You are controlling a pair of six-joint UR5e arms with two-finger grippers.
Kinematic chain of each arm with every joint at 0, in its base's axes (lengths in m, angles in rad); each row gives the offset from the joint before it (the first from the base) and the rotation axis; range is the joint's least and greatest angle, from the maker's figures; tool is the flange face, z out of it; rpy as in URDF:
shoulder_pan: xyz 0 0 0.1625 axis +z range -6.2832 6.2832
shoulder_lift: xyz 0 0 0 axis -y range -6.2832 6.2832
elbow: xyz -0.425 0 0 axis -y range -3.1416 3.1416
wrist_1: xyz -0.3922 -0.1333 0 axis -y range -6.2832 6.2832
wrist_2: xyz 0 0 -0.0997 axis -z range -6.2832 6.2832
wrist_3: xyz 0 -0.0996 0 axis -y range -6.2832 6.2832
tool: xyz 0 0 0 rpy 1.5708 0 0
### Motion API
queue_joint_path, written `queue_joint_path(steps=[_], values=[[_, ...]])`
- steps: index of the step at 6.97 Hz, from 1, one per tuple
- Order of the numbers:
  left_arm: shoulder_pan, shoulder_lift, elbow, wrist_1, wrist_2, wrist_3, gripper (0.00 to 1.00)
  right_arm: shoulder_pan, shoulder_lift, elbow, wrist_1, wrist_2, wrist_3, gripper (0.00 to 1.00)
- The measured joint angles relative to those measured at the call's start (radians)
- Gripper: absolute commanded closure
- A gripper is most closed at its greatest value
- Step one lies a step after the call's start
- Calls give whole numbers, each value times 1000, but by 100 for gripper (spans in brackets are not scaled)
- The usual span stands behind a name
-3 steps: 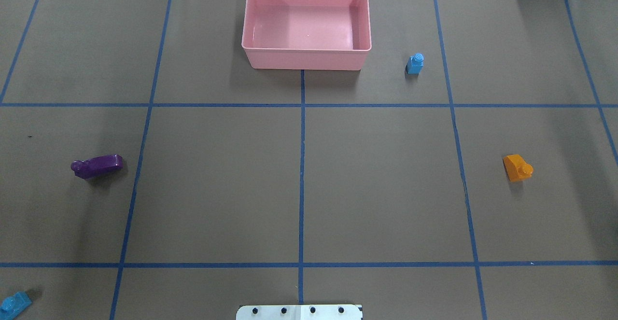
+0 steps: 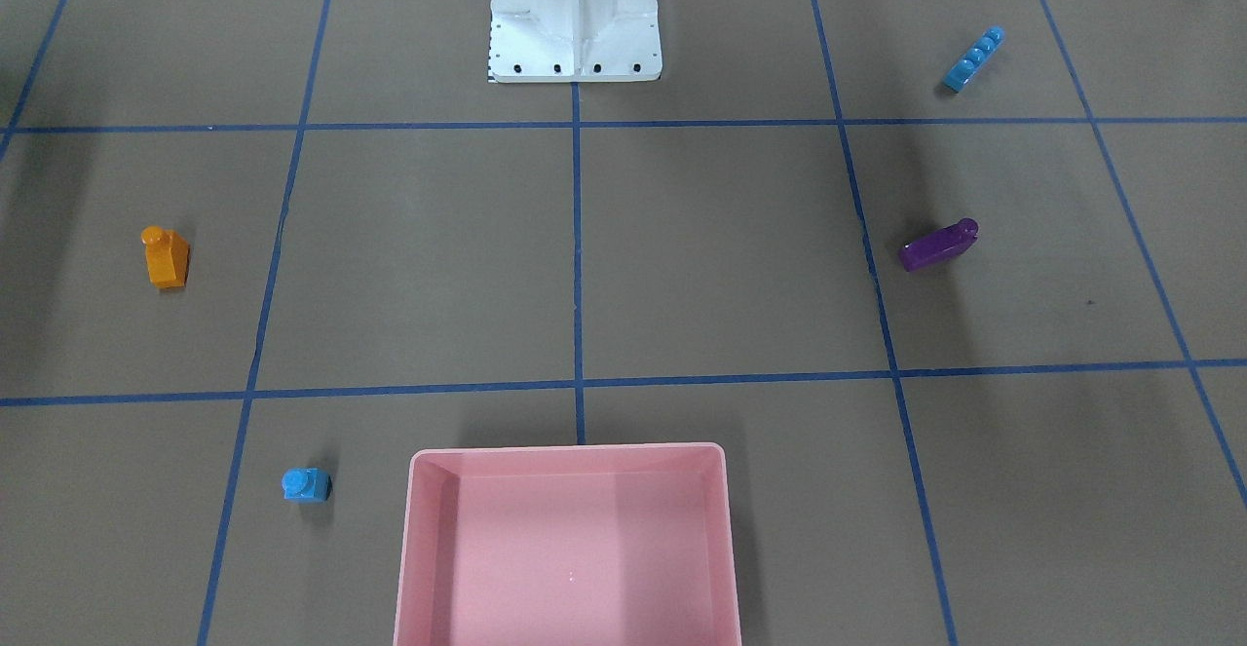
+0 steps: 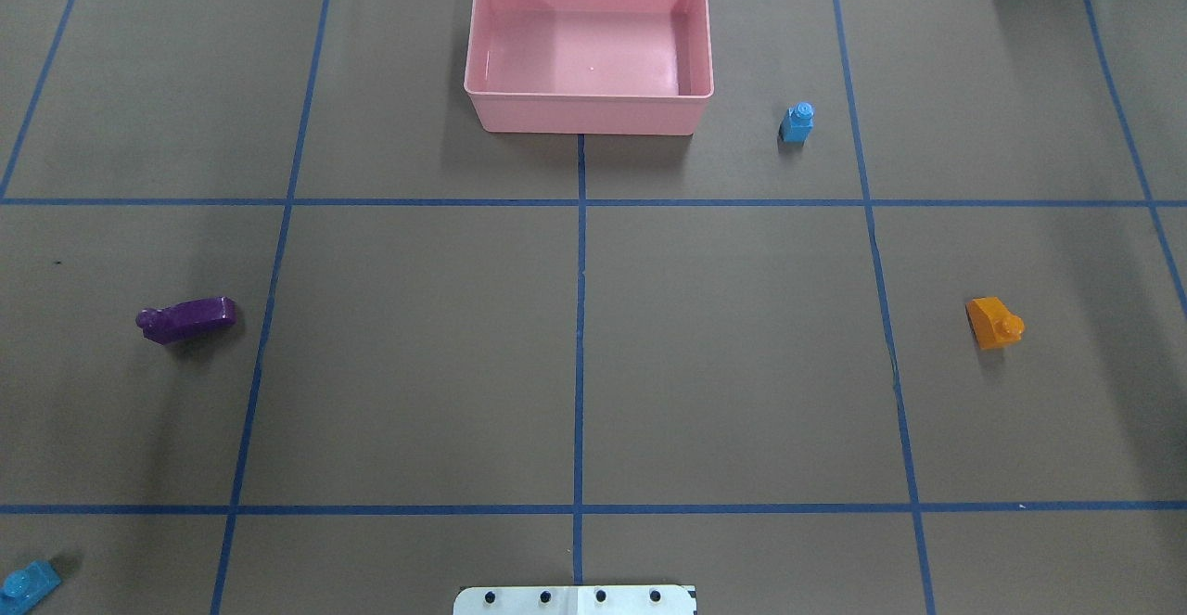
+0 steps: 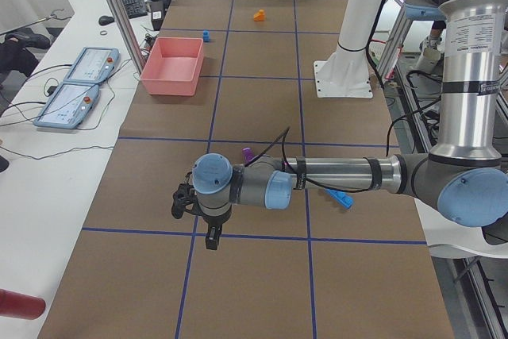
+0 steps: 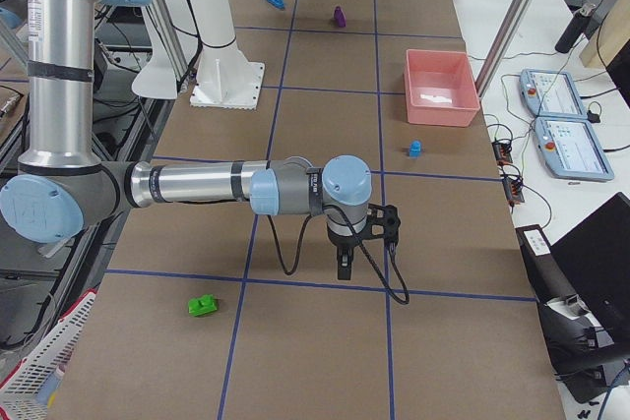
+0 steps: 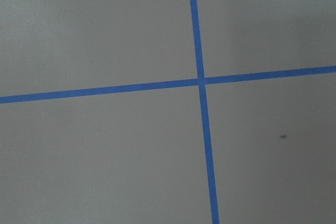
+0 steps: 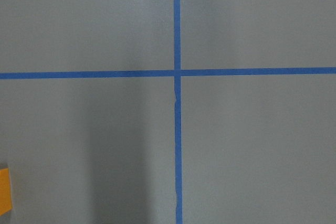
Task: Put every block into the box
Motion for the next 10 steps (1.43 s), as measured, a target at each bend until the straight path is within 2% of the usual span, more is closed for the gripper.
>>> queue_joint_path(steps=[6,7,10], values=[[37,-45,-46,-47,-10,-7,0,-57,65,49,60,9,39,0],[50,-61,-41,-66,-10,-9,0,-131,73,61,90,10,126,0],[123,-75,-42,-89,-9,-46,0,-429,79,72,311,-66,530,0]])
